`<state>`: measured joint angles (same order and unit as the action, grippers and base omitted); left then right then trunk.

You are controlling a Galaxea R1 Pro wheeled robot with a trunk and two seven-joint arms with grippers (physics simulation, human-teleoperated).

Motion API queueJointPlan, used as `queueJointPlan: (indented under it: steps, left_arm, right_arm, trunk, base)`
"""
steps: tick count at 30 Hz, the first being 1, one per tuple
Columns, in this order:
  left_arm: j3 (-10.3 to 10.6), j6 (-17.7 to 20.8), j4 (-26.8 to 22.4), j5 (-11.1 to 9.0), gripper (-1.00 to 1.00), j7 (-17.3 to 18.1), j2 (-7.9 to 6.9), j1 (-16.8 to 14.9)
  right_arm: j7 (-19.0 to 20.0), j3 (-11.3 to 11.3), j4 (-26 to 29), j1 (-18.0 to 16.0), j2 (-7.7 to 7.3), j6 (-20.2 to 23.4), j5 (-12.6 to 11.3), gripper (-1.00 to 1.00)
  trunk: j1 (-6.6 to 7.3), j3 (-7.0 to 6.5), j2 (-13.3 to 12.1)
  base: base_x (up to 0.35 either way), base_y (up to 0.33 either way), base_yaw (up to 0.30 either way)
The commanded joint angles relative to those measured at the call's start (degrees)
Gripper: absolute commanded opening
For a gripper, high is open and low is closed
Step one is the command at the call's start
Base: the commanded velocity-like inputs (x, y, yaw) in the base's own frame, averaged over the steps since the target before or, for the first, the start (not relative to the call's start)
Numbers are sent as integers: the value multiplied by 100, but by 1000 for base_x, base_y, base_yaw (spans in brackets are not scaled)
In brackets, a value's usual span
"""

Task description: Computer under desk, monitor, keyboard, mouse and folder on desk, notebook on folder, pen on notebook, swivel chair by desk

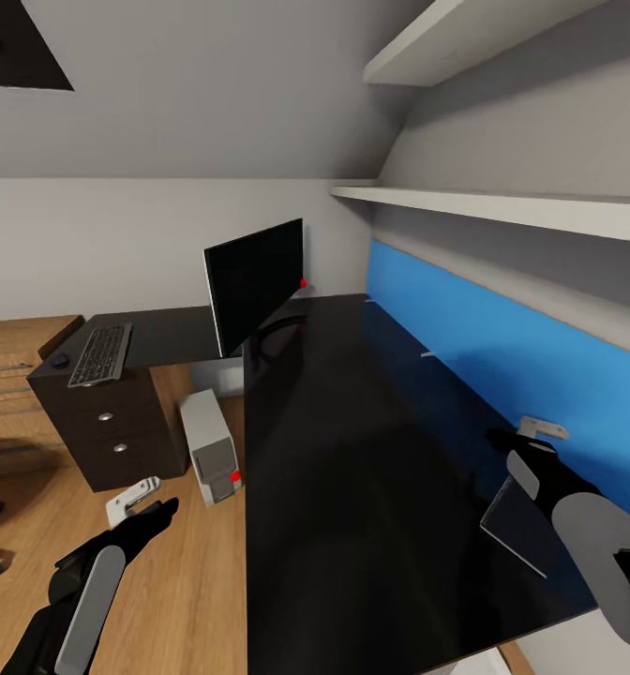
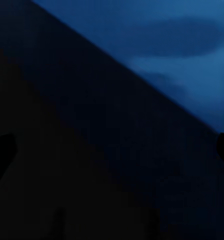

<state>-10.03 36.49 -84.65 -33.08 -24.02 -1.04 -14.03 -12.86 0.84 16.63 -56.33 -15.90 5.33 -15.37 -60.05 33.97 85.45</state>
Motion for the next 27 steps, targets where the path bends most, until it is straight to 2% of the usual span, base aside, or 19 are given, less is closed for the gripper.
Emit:
queueJointPlan:
  steps: [1, 8, 12, 15, 17, 19, 21, 27]
  left_arm:
    - [2, 16, -9, -62, 100, -50, -2, -4]
    - [-16, 9, -107, -66, 100, -58, -6, -4]
    - [-128, 6, -287, -71, 100, -65, -5, -4]
    - [-321, 0, -384, -82, 100, -67, -2, -4]
    - [-357, -1, -397, -83, 100, -67, -2, -4]
    - [-405, -1, -413, -85, 100, -68, 0, -4]
    - [-421, -2, -418, -86, 100, -68, 5, -4]
    - [-428, -1, -420, -89, 100, -68, 15, -4]
  right_arm:
    - [-16, 7, 12, -1, -3, 37, -7, 100]
    - [-21, 12, 0, -1, -22, 38, -11, 100]
    - [-23, 16, -70, -1, -83, 48, -18, 100]
    - [-36, 71, -121, -1, -120, 85, -25, 100]
    - [-38, 132, -126, -1, -124, 90, -26, 100]
    - [-40, 317, -136, -1, -135, 97, -22, 100]
    - [-44, 408, -141, -1, -139, 103, -20, 100]
    - [-45, 451, -150, -1, -141, 115, -16, 100]
  trunk:
    - [0, 6, 3]
    - [0, 6, 3]
    - [0, 6, 3]
    - [-66, 60, 123]
    - [-110, 95, 204]
    - [-154, 131, 284]
    - [-197, 167, 364]
    - [-329, 275, 605]
  base:
    - [5, -9, 0]
    - [2, -4, 0]
    - [0, 0, 0]
    - [0, 0, 0]
    - [0, 0, 0]
    - [0, 0, 0]
    - [0, 0, 0]
    - [0, 0, 0]
